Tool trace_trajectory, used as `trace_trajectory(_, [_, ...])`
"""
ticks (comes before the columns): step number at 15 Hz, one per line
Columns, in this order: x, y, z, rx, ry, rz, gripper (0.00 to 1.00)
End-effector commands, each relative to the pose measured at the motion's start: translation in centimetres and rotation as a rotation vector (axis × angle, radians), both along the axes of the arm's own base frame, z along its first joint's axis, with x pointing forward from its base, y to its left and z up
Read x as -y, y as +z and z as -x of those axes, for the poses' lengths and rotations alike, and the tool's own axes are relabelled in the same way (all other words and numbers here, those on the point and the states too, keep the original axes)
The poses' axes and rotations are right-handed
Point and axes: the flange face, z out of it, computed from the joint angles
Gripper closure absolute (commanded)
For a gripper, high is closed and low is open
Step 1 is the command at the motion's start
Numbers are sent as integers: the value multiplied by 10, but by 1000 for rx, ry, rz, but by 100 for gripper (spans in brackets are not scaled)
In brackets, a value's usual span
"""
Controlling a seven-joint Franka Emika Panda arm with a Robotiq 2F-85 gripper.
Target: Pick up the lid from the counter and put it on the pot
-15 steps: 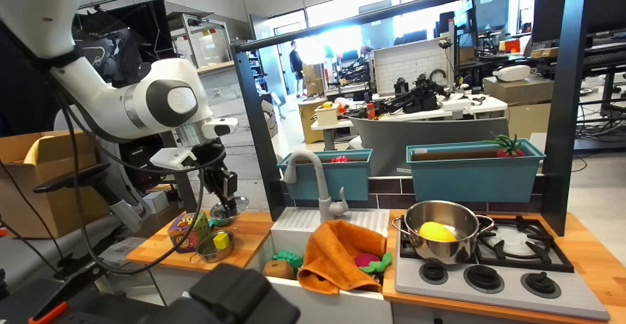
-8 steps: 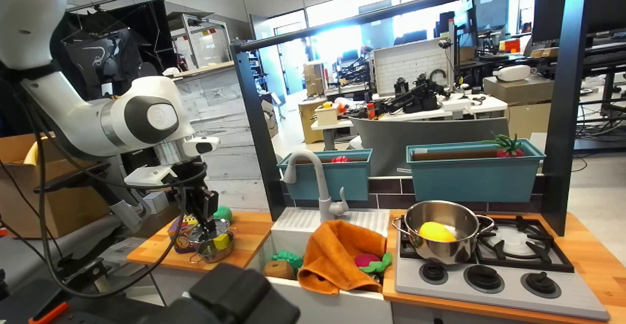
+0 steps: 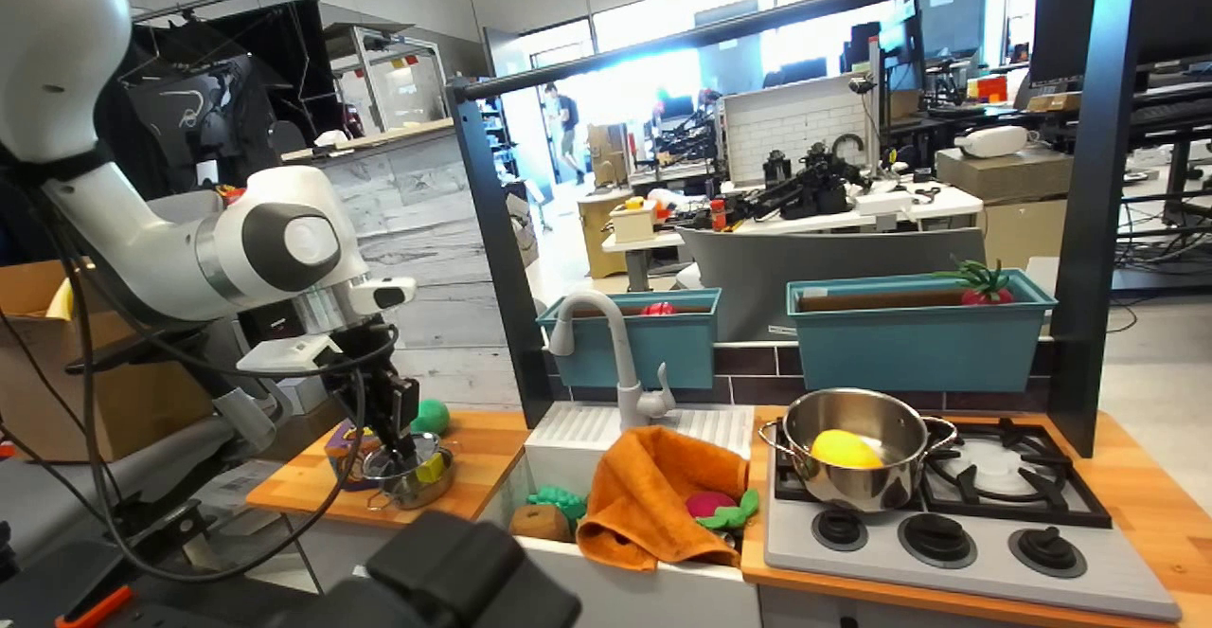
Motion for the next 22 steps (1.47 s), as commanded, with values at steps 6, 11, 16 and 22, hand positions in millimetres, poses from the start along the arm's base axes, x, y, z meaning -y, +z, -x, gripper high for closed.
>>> trace_trajectory(6, [-5, -8, -44, 50, 11, 26, 95])
trace_trajectory(11, [-10, -22, -52, 46, 14, 40, 95])
trace_trajectory(16, [-23, -36, -47, 30, 42, 50, 95])
trace_trajectory(22, [-38, -50, -34, 9, 74, 60, 95])
